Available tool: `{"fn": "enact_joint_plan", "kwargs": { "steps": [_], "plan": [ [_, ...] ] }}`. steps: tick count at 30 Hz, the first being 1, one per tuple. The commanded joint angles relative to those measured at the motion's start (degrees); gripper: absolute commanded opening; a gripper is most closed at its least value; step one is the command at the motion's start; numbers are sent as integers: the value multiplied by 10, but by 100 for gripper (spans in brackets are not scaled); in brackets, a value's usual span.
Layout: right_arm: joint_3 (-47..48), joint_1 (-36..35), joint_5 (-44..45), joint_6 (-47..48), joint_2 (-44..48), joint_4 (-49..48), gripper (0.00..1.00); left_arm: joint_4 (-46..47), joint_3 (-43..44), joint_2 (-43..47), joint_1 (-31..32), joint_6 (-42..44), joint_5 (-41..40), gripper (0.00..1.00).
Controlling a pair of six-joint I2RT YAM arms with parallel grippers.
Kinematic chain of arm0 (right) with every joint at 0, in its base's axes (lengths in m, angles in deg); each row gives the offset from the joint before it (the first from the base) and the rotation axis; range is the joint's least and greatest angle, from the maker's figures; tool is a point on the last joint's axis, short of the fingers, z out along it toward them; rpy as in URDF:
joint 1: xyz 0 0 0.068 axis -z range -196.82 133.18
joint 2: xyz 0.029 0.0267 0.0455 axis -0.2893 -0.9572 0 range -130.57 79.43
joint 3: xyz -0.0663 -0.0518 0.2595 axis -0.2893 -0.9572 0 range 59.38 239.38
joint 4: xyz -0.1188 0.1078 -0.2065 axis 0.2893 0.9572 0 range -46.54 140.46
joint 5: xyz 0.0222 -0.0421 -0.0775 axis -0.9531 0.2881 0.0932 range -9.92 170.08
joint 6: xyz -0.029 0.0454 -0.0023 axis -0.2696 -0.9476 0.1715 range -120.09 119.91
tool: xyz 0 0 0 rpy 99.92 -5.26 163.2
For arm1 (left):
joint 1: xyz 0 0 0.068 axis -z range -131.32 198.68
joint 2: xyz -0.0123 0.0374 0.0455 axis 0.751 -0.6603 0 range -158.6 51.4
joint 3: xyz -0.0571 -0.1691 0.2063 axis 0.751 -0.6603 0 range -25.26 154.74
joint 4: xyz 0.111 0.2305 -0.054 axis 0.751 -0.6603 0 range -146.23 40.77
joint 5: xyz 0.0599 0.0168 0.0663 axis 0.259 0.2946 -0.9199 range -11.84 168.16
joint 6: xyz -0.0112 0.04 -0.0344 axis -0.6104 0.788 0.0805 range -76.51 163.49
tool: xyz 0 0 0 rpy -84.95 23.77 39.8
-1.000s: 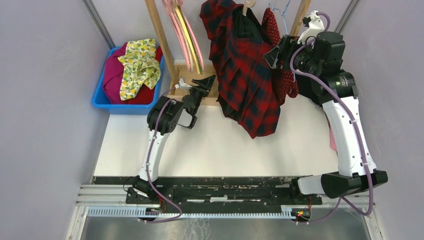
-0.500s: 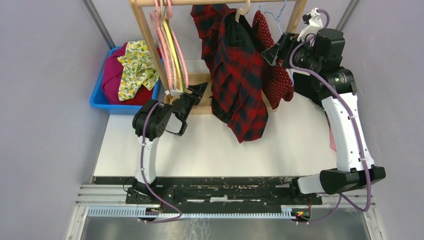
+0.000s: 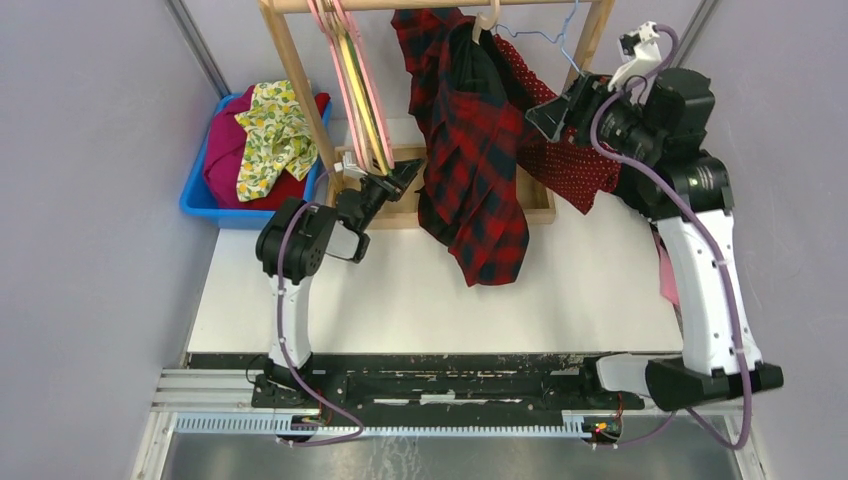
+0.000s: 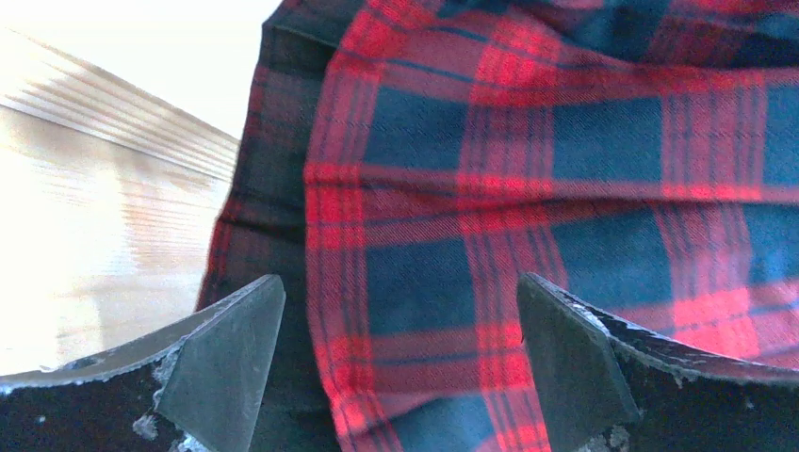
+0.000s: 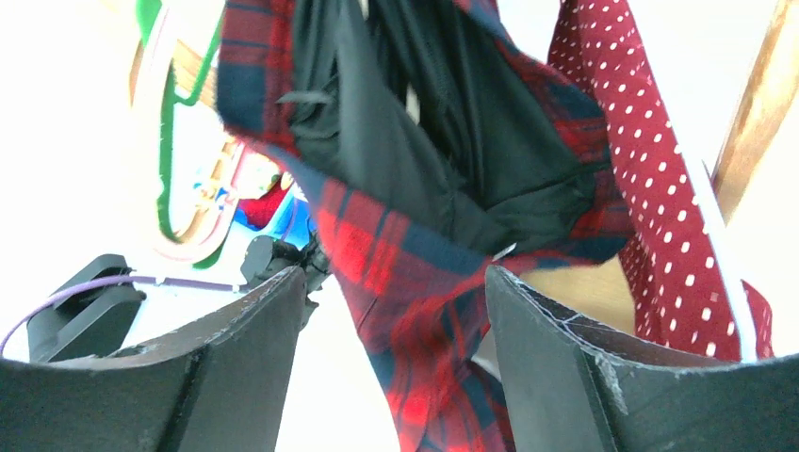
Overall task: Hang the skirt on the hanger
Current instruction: Adjust the skirt on the hanger, then reset both arms
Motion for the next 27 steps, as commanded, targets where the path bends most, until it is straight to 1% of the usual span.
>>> {"fn": "enact_joint_plan", "kwargs": {
  "steps": [1, 4, 7, 9, 10, 12, 13, 14, 15, 17, 20, 21, 22, 27],
  "plan": [
    [-29, 2, -11, 7, 77, 4, 76, 77, -16, 49, -6, 0, 57, 99],
    [-54, 3, 4, 19, 114, 39, 76, 59, -56, 95, -5, 4, 56, 99],
    [-100, 2, 27, 25, 157, 64, 76, -4, -93, 154, -2, 24, 61, 99],
    [-134, 2, 41, 29, 186, 80, 76, -78, -117, 203, 5, 48, 62, 99],
    [-152, 2, 48, 31, 198, 87, 76, -132, -124, 234, 12, 72, 62, 99],
    [-182, 3, 63, 35, 220, 99, 76, -272, -127, 299, 27, 131, 46, 99],
    [-195, 3, 70, 35, 231, 104, 76, -362, -127, 346, 39, 177, 21, 99],
    [-216, 2, 72, 33, 243, 106, 76, -427, -125, 380, 52, 209, -1, 99],
    [-232, 2, 70, 31, 254, 107, 76, -486, -123, 410, 67, 236, -22, 99],
    [-262, 2, 71, 31, 281, 111, 77, -565, -124, 466, 94, 275, -59, 99],
    [-304, 2, 84, 34, 313, 128, 80, -657, -140, 541, 127, 309, -102, 99],
    [-316, 2, 92, 35, 322, 133, 91, -682, -144, 565, 134, 321, -118, 99],
    [-331, 2, 96, 36, 334, 133, 99, -705, -152, 586, 140, 331, -135, 99],
    [-410, 2, 139, 35, 386, 129, 100, -777, -198, 686, 148, 359, -187, 99]
  ]
}}
